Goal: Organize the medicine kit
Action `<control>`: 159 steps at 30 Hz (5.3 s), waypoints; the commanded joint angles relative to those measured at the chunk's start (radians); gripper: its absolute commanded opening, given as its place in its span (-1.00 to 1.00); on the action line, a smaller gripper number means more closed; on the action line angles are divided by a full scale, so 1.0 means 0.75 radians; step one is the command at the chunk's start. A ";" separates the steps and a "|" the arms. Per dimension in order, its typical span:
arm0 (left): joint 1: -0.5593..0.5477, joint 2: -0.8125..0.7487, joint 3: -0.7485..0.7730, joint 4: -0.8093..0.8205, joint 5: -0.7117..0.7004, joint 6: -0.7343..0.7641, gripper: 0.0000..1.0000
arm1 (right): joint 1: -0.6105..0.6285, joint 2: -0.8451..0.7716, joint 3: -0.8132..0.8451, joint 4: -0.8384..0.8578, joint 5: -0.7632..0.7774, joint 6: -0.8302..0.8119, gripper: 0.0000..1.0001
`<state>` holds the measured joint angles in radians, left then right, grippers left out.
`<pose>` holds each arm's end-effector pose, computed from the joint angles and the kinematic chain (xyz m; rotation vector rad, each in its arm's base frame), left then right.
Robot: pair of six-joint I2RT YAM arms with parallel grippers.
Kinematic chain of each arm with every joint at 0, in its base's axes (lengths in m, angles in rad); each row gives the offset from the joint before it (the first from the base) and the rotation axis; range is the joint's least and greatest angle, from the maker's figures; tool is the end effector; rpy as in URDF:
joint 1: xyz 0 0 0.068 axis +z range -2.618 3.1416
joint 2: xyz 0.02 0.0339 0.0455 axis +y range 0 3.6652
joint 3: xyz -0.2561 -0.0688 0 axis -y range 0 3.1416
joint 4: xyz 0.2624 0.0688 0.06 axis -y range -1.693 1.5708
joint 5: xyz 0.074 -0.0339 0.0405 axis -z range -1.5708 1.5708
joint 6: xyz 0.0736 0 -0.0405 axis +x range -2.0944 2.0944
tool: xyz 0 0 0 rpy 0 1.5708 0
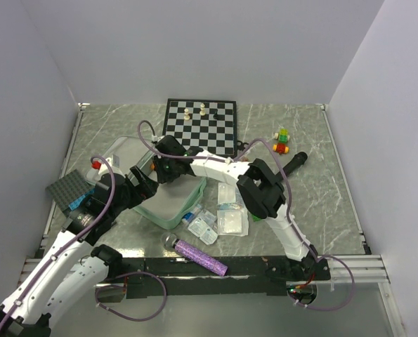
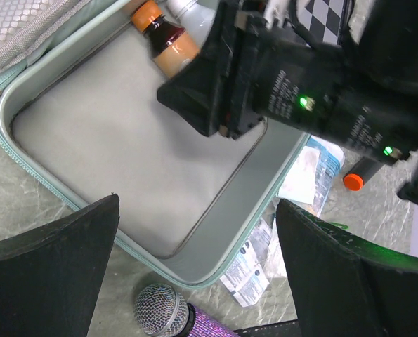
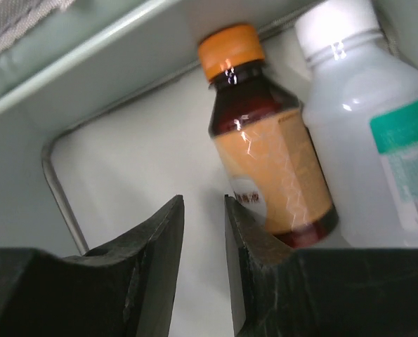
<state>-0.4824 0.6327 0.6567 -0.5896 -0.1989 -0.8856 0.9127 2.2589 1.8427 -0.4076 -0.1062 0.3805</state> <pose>0.1819 -0.0789 0.2529 -0.5535 2.1111 -0.5884 0.3283 0.4375 0.1521 -0.7125 2.4147 0.7011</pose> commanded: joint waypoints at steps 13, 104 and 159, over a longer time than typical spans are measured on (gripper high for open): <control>-0.005 -0.001 0.028 0.025 0.008 -0.001 0.95 | -0.043 -0.169 -0.084 0.118 0.013 0.028 -0.05; -0.003 0.022 -0.100 0.187 0.108 -0.089 0.93 | 0.389 -0.623 -0.941 0.149 0.559 0.213 0.35; -0.003 -0.289 -0.004 -0.063 -0.087 -0.163 0.97 | 0.205 -0.654 -0.694 0.496 -0.124 -0.808 -0.53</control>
<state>-0.4824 0.4309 0.6178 -0.6090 -0.2218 -0.9836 1.0973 1.7237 1.2388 -0.0650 -0.1085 -0.2043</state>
